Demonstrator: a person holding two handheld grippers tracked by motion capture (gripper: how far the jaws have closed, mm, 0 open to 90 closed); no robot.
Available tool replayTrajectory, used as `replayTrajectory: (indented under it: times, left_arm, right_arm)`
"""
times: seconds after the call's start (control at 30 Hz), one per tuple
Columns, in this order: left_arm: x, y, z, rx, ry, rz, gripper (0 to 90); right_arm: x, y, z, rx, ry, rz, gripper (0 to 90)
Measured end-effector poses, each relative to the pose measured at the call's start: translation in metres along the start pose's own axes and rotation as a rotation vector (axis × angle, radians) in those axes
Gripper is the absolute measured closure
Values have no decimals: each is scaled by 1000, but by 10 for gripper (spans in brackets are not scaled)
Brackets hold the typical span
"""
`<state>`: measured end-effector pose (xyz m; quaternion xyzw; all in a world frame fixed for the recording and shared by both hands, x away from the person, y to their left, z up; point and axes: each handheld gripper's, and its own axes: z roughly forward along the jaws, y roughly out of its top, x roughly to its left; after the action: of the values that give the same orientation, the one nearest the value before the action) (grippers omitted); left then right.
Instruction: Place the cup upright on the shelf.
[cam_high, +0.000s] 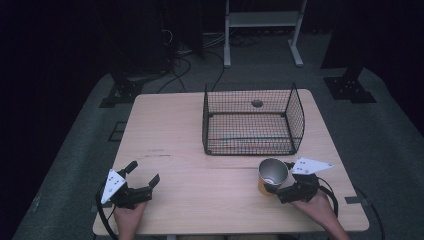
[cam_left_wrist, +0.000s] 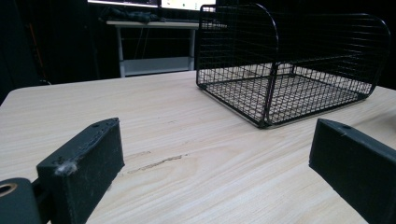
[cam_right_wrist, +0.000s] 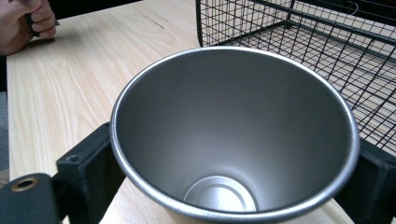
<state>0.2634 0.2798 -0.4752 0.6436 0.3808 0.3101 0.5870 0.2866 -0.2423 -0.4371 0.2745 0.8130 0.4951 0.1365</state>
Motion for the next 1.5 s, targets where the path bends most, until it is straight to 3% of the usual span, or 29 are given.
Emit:
replayTrajectory:
  times: [0.17, 0.57, 1.17, 1.5]
  left_arm:
    - [0, 0, 0, -1, 0, -1, 24]
    - [0, 0, 0, 0, 1, -1, 24]
    - [0, 0, 0, 0, 0, -1, 24]
    - [0, 0, 0, -1, -2, -5, 24]
  right_arm:
    - [-3, 1, -2, -14, 24, 24, 99]
    - [-5, 10, -8, 3, 36, 20, 122]
    - [-10, 49, -15, -12, 102, 7, 123]
    - [-15, 83, -14, -8, 145, -25, 123]
